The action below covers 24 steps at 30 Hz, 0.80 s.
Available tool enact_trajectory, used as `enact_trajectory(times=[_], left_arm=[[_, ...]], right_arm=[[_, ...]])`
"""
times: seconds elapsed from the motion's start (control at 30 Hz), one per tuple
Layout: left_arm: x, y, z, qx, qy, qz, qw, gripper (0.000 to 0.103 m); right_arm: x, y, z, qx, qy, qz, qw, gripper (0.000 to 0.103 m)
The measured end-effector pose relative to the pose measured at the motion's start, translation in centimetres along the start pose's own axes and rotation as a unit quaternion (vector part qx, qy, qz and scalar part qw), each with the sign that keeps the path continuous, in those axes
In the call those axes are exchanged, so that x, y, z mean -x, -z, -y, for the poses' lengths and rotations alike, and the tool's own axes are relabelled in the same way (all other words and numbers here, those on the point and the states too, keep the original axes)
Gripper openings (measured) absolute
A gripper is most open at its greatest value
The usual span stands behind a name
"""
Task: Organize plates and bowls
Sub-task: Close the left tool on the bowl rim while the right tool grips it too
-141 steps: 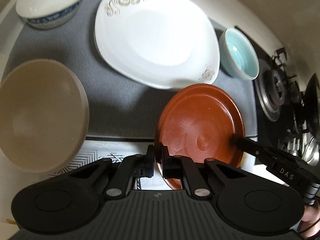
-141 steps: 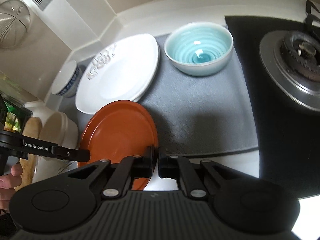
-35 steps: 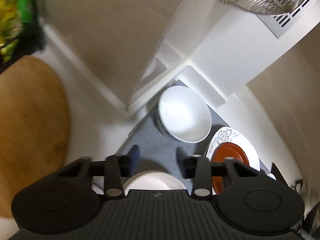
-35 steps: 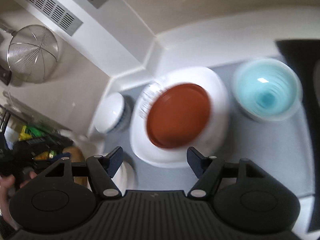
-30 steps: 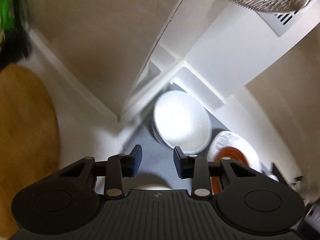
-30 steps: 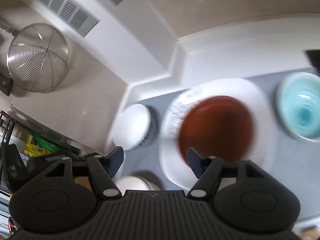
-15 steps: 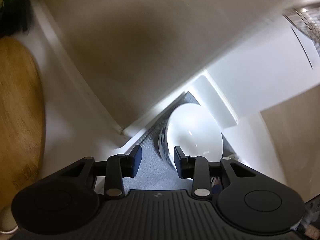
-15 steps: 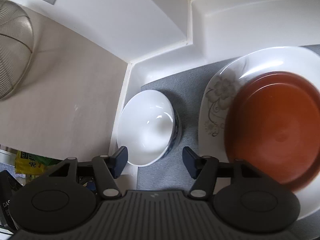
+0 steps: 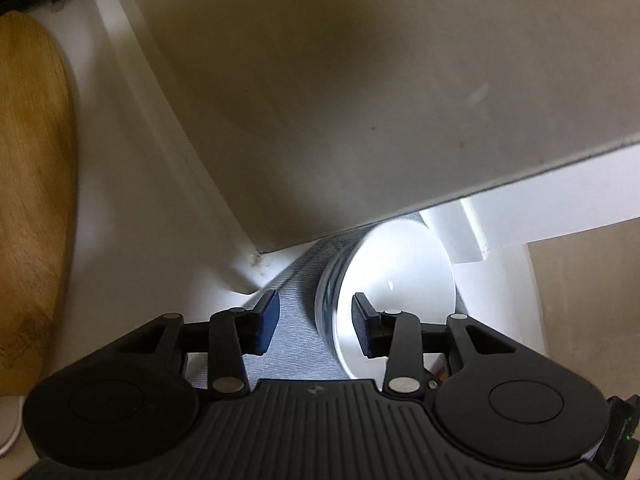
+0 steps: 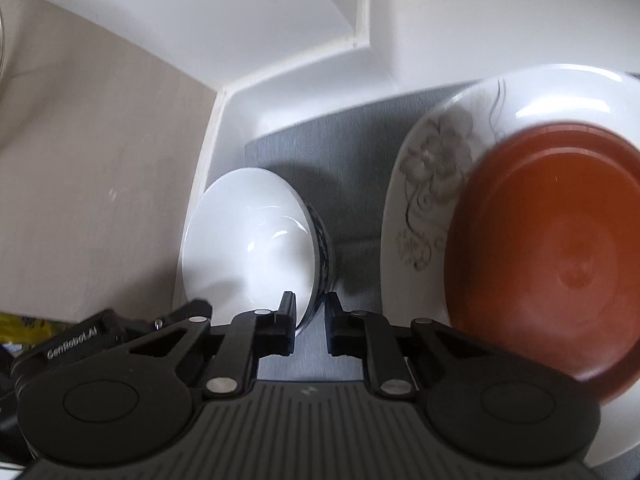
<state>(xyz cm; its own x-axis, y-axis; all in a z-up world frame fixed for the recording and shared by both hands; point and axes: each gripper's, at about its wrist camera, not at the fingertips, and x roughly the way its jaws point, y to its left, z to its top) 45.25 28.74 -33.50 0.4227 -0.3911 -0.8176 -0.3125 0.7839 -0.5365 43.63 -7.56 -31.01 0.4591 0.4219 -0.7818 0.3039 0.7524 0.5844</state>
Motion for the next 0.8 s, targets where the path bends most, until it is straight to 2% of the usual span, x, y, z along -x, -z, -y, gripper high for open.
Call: enact_trajectory(times=[0.13, 0.27, 0.53, 0.73, 0.8], left_arm=[[0.3, 0.2, -0.2, -0.009, 0.004, -0.013, 0.9999, 0.04], [0.2, 0.7, 0.1, -0.047, -0.011, -0.026, 0.9985, 0.012], [-0.7, 1.0, 0.7, -0.067, -0.024, -0.03, 0.997, 0.01], [-0.8, 1.2, 2.8, -0.1, -0.051, -0.019, 0.9935, 0.009], [-0.6, 1.4, 3.5, -0.1, -0.047, -0.017, 0.9938, 0.009]], right_arm=[[0.9, 0.7, 0.2, 0.014, -0.001, -0.015, 1.0, 0.015], [1.1, 1.3, 0.3, 0.032, -0.005, -0.044, 0.998, 0.014], [0.5, 0.6, 0.0, 0.03, -0.002, -0.023, 0.999, 0.02], [-0.3, 1.3, 0.0, 0.026, -0.003, -0.007, 1.0, 0.018], [-0.1, 1.4, 0.3, 0.02, -0.012, 0.002, 1.0, 0.017]])
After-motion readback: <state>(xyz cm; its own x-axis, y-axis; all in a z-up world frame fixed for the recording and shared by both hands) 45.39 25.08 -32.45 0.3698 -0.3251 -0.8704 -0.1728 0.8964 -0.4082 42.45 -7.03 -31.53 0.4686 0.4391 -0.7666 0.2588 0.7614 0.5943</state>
